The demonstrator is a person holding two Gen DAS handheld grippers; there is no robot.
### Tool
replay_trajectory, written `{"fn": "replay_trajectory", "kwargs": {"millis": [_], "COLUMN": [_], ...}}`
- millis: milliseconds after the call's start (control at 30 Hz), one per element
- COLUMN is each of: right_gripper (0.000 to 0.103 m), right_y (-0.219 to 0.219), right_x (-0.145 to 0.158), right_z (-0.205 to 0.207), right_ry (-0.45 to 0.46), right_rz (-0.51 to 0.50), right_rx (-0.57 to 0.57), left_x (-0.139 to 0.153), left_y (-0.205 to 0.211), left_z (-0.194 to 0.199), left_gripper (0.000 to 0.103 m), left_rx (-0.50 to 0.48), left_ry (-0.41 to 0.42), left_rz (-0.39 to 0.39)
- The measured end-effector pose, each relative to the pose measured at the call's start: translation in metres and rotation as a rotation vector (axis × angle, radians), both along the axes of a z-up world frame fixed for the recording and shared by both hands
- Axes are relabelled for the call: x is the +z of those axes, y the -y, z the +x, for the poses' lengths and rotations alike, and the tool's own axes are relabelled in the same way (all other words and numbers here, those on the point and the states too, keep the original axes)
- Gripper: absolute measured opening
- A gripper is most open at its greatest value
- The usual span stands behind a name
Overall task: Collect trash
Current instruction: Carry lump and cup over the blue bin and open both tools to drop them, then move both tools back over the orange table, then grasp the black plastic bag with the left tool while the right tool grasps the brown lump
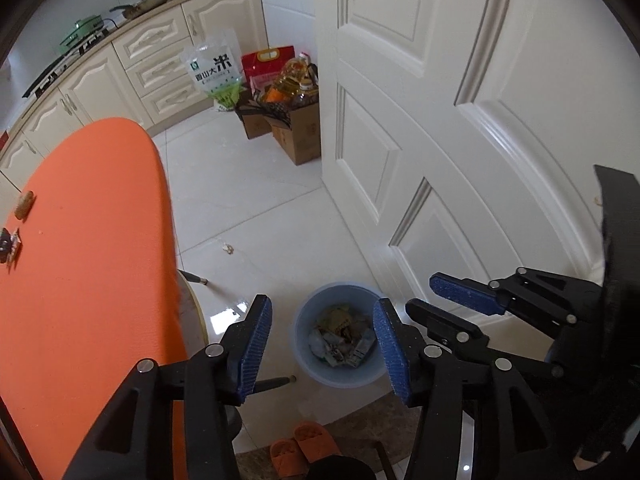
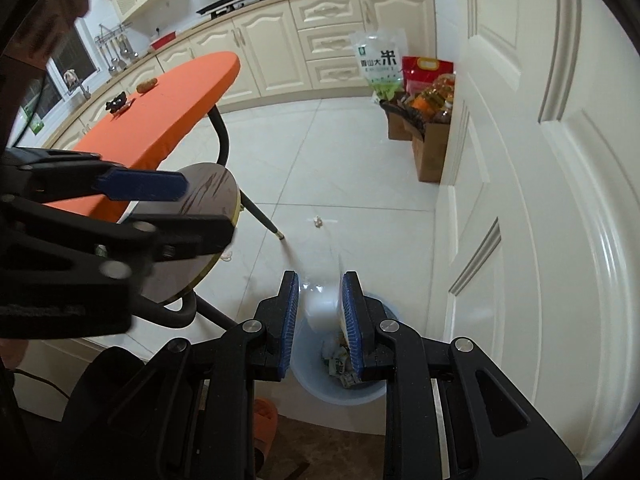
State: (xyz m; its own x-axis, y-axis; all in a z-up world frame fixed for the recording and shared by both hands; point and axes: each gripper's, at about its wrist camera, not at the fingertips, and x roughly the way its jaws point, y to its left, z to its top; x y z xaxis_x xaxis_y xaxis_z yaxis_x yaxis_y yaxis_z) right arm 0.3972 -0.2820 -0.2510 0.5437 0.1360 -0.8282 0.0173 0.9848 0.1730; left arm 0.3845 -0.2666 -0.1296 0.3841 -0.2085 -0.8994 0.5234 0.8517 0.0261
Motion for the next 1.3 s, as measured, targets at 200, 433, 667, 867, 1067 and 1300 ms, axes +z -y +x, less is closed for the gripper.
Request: {"fn": "replay_trajectory", "kwargs": {"millis": [200, 433, 667, 867, 1067, 1300], "right_gripper": [0.031, 0.052, 0.063, 0.073, 0.073, 0.073], "right_y": [-0.003, -0.025, -0.071, -0.142, -0.207, -0.252], "right_x": [0.002, 0.041, 0.097, 0.13, 0.145, 0.127], "right_z": [0.001, -0.002, 0.014, 0.057, 0.126, 0.218], "right_ry": [-0.003, 0.052, 0.157, 0.204, 0.216, 0.16], "right_rz": [0.007, -0.022, -0.033, -0.073, -0.065, -0.039], "right_rx": [-0.03, -0.011, 0.051, 0.177, 0.287, 0.349], "left_x": [0.016, 0.049, 0.079, 0.1, 0.111, 0.087], "left_y": [-0.018, -0.066, -0.142, -0.233, -0.305, -0.35], "left_z": [-0.018, -0.037, -0.051, -0.042, -0.002, 0.08], "left_gripper": [0.05, 0.052, 0.06, 0.061, 0.063, 0.063], "left_rx": [-0.005, 0.031, 0.117, 0.248, 0.388, 0.474], "left_ry": [0.031, 0.086, 0.158, 0.23, 0.283, 0.247], "left_rz": [-0.022, -0.073, -0.115, -0.093, -0.05, -0.071]}}
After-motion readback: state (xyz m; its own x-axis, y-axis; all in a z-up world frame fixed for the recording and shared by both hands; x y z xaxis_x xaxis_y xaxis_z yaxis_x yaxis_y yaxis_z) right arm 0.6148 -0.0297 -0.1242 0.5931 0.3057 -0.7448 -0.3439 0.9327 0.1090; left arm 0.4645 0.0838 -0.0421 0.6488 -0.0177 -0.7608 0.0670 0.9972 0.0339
